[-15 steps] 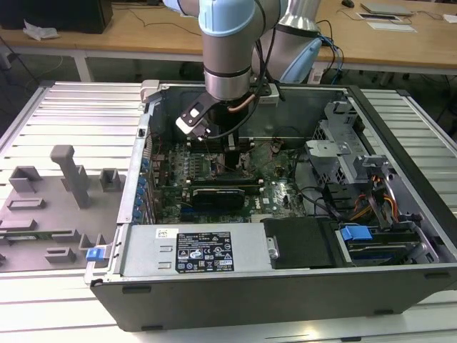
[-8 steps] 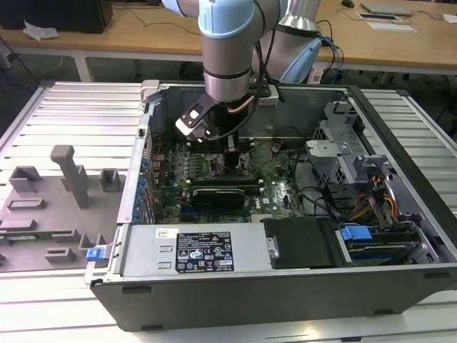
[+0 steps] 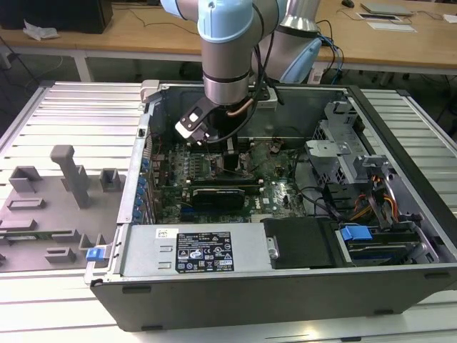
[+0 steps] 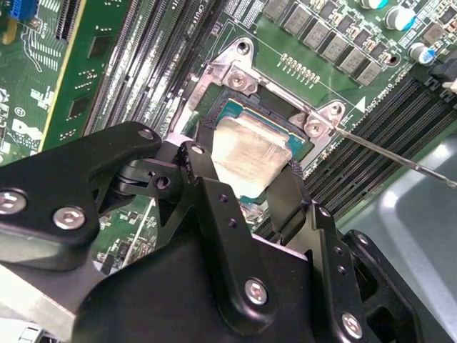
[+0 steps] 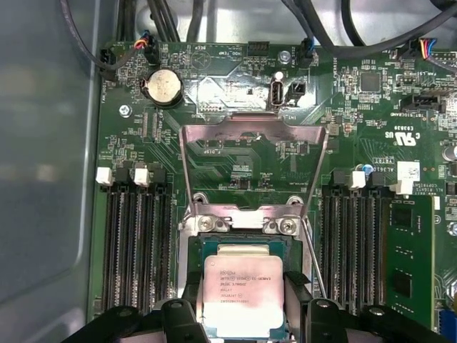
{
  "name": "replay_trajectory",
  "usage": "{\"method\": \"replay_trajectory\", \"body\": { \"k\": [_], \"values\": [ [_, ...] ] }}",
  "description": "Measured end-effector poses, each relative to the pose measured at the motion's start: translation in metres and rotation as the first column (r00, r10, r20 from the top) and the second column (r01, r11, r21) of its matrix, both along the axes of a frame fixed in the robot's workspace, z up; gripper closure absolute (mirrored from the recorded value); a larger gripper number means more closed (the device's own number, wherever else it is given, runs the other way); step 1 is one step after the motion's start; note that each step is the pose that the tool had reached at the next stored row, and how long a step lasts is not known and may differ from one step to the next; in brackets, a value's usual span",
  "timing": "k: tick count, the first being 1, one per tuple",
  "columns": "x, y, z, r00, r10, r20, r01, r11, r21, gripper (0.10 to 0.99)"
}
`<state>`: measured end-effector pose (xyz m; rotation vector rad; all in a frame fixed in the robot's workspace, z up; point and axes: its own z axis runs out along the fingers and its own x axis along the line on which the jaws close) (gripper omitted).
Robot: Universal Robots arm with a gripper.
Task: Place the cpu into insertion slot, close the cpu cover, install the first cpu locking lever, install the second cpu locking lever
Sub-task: 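Place the cpu into insertion slot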
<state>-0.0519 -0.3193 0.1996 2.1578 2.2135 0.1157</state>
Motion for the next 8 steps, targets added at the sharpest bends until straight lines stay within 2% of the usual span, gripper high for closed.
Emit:
{"method": "replay_trajectory", "body": {
  "k": [8],
  "values": [
    [0.0000, 0.0001, 0.0009, 1.0000, -0.002, 0.0003, 0.002, 1.0000, 0.000, 0.545]
  ]
}}
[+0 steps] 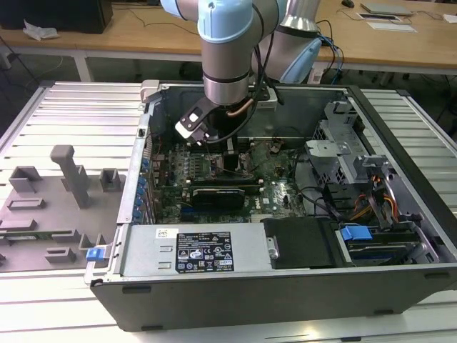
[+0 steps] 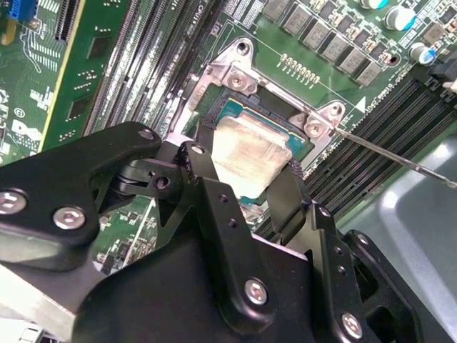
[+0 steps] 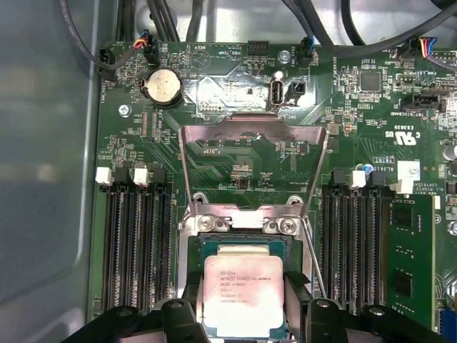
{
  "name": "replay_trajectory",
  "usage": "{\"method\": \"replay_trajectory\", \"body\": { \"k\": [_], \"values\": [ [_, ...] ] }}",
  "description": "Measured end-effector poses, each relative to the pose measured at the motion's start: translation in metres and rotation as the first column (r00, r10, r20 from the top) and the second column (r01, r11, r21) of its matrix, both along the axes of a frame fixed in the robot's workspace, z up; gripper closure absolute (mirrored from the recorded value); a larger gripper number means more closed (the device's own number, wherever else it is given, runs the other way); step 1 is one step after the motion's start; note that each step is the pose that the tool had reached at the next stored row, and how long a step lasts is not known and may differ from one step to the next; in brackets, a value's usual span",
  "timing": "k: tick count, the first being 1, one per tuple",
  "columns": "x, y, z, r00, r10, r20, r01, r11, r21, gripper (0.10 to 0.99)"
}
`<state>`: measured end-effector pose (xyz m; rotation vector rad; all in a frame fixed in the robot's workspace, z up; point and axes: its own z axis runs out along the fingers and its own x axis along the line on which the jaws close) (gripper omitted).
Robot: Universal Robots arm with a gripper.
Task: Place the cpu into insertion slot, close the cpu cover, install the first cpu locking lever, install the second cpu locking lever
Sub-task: 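Place the cpu into insertion slot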
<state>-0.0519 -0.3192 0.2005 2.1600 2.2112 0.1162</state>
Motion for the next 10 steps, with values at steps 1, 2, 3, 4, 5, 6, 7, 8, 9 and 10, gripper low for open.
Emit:
{"method": "replay_trajectory", "body": {
  "k": [1, 2, 3, 4, 5, 6, 7, 8, 9, 10],
  "values": [
    [0.0000, 0.0000, 0.0002, 1.0000, 0.000, 0.0001, 0.000, 1.0000, 0.000, 0.545],
    [0.0000, 0.0000, 0.0002, 1.0000, -0.001, 0.0001, 0.001, 1.0000, 0.000, 0.545],
    [0.0000, -0.0001, 0.0003, 1.0000, -0.006, 0.0000, 0.006, 1.0000, 0.000, 0.545],
    [-0.0001, -0.0001, 0.0003, 0.9999, -0.017, -0.0002, 0.017, 0.9999, 0.000, 0.545],
    [-0.0001, -0.0001, 0.0003, 0.9997, -0.026, -0.0002, 0.026, 0.9997, 0.000, 0.545],
    [0.0000, 0.0000, -0.0001, 0.9993, -0.038, -0.0001, 0.038, 0.9993, 0.000, 0.545],
    [0.0000, 0.0000, -0.0007, 0.9993, -0.038, 0.0000, 0.038, 0.9993, 0.000, 0.545],
    [0.0000, -0.0001, -0.0010, 0.9993, -0.039, -0.0001, 0.039, 0.9993, 0.000, 0.545],
    [-0.0001, -0.0001, -0.0011, 0.9993, -0.038, -0.0002, 0.038, 0.9993, 0.000, 0.545],
    [-0.0001, -0.0001, -0.0012, 0.9993, -0.039, -0.0002, 0.039, 0.9993, 0.000, 0.545]
  ]
}}
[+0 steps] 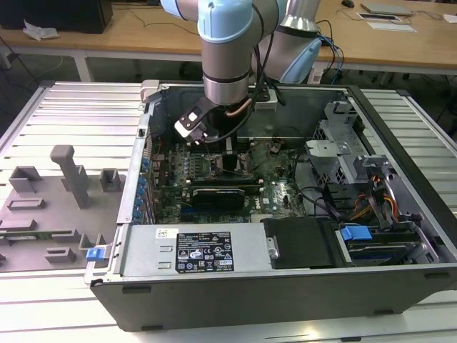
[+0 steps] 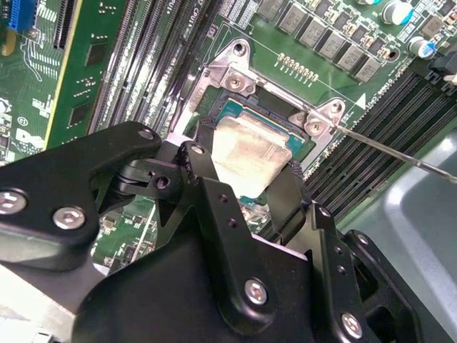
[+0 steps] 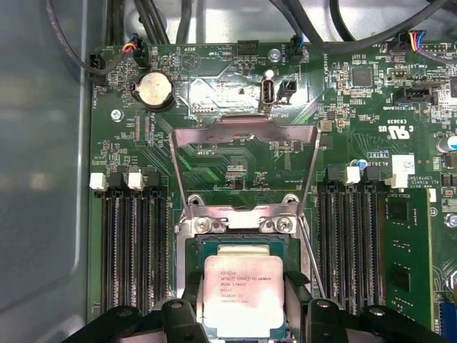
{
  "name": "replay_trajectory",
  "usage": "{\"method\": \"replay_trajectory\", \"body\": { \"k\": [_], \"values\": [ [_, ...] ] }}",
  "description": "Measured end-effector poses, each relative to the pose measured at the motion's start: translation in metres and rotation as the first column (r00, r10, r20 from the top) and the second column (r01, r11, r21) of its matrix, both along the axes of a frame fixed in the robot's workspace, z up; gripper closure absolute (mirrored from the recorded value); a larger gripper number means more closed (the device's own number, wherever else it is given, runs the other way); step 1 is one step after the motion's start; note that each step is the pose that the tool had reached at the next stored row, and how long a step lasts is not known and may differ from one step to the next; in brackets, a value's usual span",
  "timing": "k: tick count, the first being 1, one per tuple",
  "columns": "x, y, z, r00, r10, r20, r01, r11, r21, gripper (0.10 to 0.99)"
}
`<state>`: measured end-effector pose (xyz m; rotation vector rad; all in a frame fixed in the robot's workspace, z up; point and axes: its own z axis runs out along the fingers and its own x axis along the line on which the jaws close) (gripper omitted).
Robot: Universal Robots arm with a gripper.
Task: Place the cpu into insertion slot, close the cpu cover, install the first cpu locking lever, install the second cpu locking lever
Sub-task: 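Place the cpu into insertion slot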
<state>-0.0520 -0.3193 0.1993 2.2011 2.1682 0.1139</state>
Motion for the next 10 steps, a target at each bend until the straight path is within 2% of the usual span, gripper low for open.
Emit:
{"method": "replay_trajectory", "body": {
  "k": [7, 8, 10],
  "values": [
    [0.0000, 0.0000, -0.0003, 1.0000, 0.000, 0.0001, 0.000, 1.0000, 0.000, 0.533],
    [0.0000, 0.0000, -0.0003, 1.0000, 0.000, 0.0001, 0.000, 1.0000, 0.000, 0.471],
    [0.0000, 0.0001, -0.0002, 1.0000, 0.000, 0.0002, 0.000, 1.0000, 0.000, 0.471]
  ]
}}
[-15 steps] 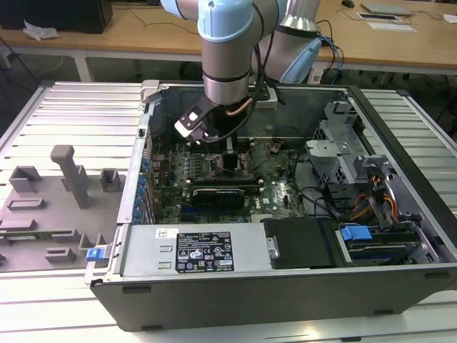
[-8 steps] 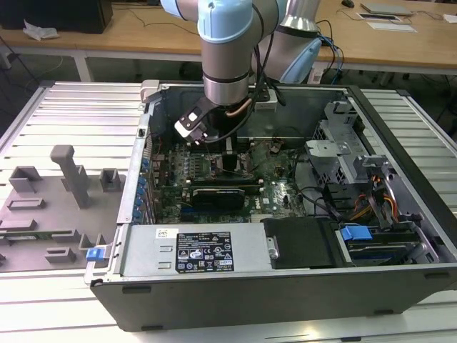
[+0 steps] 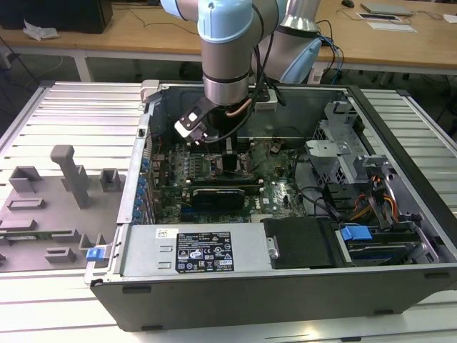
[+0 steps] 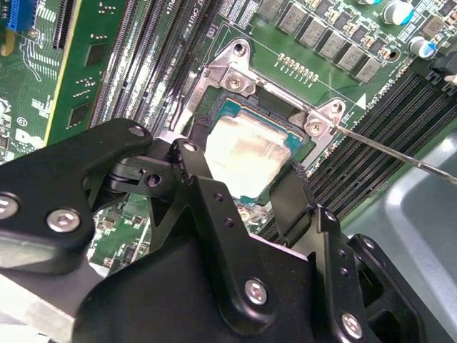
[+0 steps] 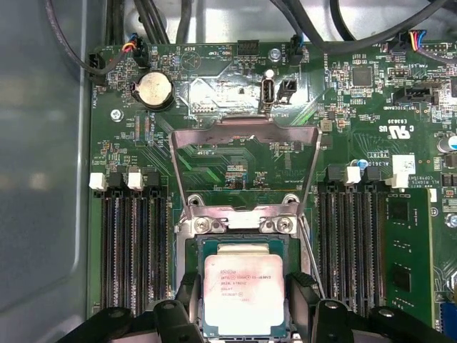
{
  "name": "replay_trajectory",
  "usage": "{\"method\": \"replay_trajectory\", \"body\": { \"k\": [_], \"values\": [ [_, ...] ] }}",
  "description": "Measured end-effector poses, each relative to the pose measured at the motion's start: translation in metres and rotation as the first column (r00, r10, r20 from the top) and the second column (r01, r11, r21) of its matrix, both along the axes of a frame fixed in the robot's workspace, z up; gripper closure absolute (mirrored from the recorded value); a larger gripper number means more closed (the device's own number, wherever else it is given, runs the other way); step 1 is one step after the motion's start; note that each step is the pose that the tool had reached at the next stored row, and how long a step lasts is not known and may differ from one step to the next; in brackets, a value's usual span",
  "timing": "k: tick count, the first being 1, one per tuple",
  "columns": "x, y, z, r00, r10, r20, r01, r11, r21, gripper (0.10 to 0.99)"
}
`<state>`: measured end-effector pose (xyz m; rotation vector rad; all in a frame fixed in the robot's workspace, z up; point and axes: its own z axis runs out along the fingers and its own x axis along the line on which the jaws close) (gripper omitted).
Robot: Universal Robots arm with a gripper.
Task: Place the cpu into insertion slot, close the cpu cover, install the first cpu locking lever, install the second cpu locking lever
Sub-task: 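Place the cpu into insertion slot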
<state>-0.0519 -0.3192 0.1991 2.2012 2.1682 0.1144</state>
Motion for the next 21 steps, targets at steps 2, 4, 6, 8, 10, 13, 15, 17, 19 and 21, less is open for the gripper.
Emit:
{"method": "replay_trajectory", "body": {
  "k": [2, 4, 6, 8, 10, 13, 15, 17, 19, 21],
  "values": [
    [0.0000, 0.0000, 0.0013, 1.0000, 0.000, 0.0000, 0.000, 1.0000, 0.000, 0.471],
    [0.0000, 0.0000, 0.0038, 1.0000, 0.000, 0.0000, 0.000, 1.0000, 0.000, 0.471],
    [0.0000, 0.0000, 0.0068, 1.0000, 0.000, 0.0001, 0.000, 1.0000, 0.000, 0.471],
    [0.0000, 0.0000, 0.0069, 1.0000, 0.000, 0.0000, 0.000, 1.0000, 0.000, 0.471],
    [0.0000, 0.0000, 0.0070, 1.0000, 0.000, 0.0001, 0.000, 1.0000, 0.000, 0.471],
    [0.0000, 0.0000, 0.0071, 1.0000, 0.000, 0.0000, 0.000, 1.0000, 0.000, 0.675],
    [0.0000, 0.0000, 0.0072, 1.0000, 0.000, 0.0000, 0.000, 1.0000, 0.000, 0.796],
    [0.0000, 0.0000, 0.0072, 1.0000, 0.000, 0.0000, 0.000, 1.0000, 0.000, 0.859],
    [0.0000, 0.0000, 0.0073, 1.0000, 0.000, 0.0000, 0.000, 1.0000, 0.000, 0.976],
    [0.0000, 0.0000, 0.0073, 1.0000, 0.000, 0.0000, 0.000, 1.0000, 0.000, 0.980]
  ]
}}
